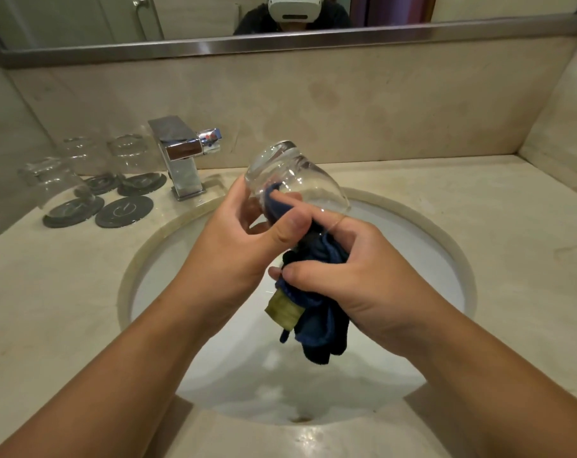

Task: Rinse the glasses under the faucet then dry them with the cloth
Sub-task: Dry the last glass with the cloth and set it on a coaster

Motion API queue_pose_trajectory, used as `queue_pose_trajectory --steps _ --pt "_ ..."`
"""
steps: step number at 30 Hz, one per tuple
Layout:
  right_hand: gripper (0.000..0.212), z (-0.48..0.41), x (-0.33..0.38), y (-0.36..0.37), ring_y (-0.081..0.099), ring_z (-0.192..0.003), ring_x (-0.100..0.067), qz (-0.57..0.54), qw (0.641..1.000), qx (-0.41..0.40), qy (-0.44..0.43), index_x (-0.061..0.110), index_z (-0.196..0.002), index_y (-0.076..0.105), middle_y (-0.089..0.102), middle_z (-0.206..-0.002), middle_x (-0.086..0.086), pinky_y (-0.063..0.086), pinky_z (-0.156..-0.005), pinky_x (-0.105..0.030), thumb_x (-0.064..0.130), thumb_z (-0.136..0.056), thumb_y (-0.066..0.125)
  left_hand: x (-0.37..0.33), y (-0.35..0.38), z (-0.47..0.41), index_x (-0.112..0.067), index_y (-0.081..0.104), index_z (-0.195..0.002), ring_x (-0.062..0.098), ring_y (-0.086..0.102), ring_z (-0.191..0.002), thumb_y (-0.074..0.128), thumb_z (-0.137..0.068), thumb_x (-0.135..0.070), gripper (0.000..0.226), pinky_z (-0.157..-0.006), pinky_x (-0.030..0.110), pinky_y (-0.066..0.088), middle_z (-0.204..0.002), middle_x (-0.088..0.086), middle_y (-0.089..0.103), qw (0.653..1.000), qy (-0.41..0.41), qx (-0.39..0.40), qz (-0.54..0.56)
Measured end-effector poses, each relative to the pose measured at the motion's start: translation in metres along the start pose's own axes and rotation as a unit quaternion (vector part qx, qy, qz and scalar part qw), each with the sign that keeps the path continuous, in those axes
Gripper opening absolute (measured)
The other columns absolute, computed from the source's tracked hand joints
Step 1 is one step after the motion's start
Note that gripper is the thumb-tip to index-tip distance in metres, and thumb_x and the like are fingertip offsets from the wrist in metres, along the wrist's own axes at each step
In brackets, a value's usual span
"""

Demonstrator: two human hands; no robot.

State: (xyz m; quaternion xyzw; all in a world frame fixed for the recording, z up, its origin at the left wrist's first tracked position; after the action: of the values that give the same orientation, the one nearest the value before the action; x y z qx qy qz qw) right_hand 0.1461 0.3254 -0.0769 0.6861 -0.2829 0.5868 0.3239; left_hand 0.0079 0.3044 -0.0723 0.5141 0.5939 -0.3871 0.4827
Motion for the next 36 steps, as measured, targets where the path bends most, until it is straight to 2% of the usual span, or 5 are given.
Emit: queue_pose_trajectory --steps 6,15,22,27,36 --pt "0.046 0.005 0.002 0.000 0.067 -0.105 -0.038 -0.217 0.971 0.074 0.062 0.008 -0.123 0.074 0.069 -0.124 -0.030 0.051 -0.106 -0.057 -0.007 -0.080 0.065 0.005 0.004 0.001 -0.013 0.047 -0.151 0.032 0.063 -0.138 0.094 -0.065 -0.058 0.108 -0.109 0.045 0.055 -0.144 0.010 0.067 0.995 -0.023 0.080 0.049" --pt "0.037 0.002 0.002 -0.004 0.076 -0.080 -0.023 -0.182 0.980 0.049 0.068 0.010 -0.118 0.076 0.077 -0.096 -0.011 0.064 -0.091 -0.048 -0.006 -0.085 0.071 0.012 -0.003 0.000 -0.026 0.046 -0.154 0.053 0.049 -0.141 0.081 -0.085 -0.036 0.078 -0.099 0.051 0.040 -0.151 0.015 0.061 0.989 -0.065 0.124 0.047" --pt "0.033 -0.001 -0.006 -0.011 0.078 -0.099 -0.038 0.045 0.998 -0.020 0.045 0.022 -0.113 0.081 0.078 -0.113 -0.018 0.060 -0.099 -0.057 -0.004 -0.096 0.068 0.008 0.008 -0.003 -0.016 0.060 -0.128 0.011 0.075 -0.092 0.087 -0.087 -0.036 0.054 -0.084 0.021 0.061 -0.092 -0.001 0.077 0.996 -0.044 0.047 0.067" --pt "0.038 0.001 -0.011 -0.007 0.075 -0.101 -0.041 -0.111 0.989 0.027 0.094 0.008 -0.125 0.073 0.076 -0.123 -0.021 0.062 -0.096 -0.051 -0.010 -0.092 0.068 0.009 0.005 -0.004 0.005 0.056 -0.138 0.029 0.075 -0.113 0.091 -0.065 -0.062 0.105 -0.094 0.032 0.061 -0.116 0.016 0.077 0.995 -0.038 0.046 0.082" --pt "0.045 -0.001 -0.008 -0.007 0.077 -0.082 -0.025 -0.217 0.971 0.042 0.088 0.001 -0.130 0.069 0.076 -0.101 -0.014 0.064 -0.093 -0.044 -0.001 -0.085 0.074 0.012 0.003 -0.005 -0.023 0.041 -0.155 0.024 0.076 -0.110 0.078 -0.070 -0.040 0.094 -0.073 0.019 0.061 -0.132 0.015 0.074 0.991 -0.052 0.046 0.117"
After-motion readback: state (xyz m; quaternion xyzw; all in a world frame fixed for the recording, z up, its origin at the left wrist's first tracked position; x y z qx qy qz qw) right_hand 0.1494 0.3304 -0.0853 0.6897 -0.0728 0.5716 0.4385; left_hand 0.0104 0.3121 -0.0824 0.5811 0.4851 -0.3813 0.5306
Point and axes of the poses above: each hand's wrist, its own z-axis away from the middle knuckle, its own y-axis out of the palm, x = y × z, the point moved 6 cm from there along -z, towards the middle knuckle
